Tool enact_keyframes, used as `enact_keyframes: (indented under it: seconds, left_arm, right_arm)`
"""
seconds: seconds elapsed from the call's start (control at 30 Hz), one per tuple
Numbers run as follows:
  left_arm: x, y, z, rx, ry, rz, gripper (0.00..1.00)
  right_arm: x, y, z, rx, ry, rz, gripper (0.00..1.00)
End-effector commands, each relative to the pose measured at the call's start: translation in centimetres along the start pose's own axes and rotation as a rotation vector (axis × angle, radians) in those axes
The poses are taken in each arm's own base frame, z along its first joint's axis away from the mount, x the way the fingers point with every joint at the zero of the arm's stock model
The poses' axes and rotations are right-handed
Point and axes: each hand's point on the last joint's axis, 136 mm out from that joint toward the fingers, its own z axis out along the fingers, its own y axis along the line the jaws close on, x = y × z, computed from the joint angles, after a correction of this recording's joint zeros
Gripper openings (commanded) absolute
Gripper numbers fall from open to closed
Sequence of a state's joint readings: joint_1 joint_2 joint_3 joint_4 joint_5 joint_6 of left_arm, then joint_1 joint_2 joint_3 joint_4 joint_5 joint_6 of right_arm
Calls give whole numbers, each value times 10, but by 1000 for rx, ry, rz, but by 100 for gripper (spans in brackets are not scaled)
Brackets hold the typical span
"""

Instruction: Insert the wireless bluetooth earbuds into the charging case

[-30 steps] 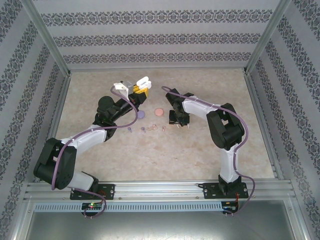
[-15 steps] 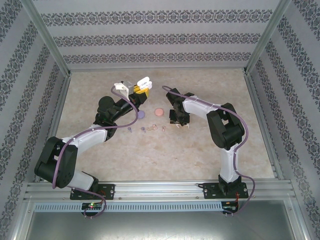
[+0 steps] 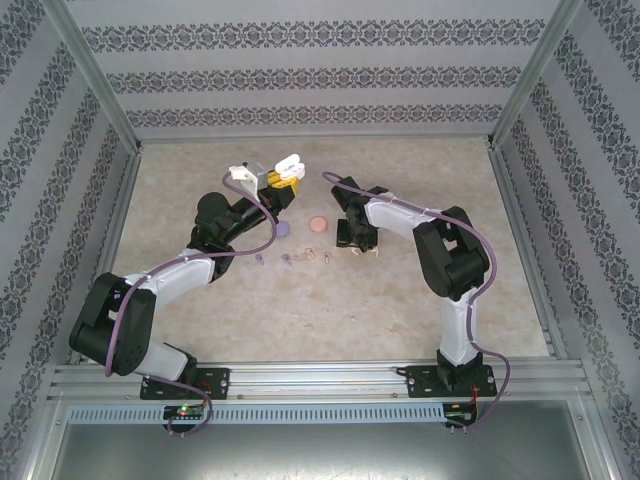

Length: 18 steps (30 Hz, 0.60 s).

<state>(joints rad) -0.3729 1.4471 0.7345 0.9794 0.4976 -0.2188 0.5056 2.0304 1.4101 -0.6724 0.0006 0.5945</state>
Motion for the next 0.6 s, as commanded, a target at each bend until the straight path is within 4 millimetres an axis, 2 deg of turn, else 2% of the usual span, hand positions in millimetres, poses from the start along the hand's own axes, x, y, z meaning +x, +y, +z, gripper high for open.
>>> enact_keyframes:
  seconds: [0.0, 0.3, 0.57]
  left_arm:
    - [-15, -11, 1, 51, -50, 7, 0]
    - [-14, -13, 2, 59, -46, 4, 0]
    - [-13, -14, 2, 60, -46, 5, 0]
  right_arm:
    - [2, -3, 0, -29, 9, -69, 47]
    - [-1, -9, -7, -53, 23, -117, 46]
    - [6, -12, -1, -10, 44, -118, 43]
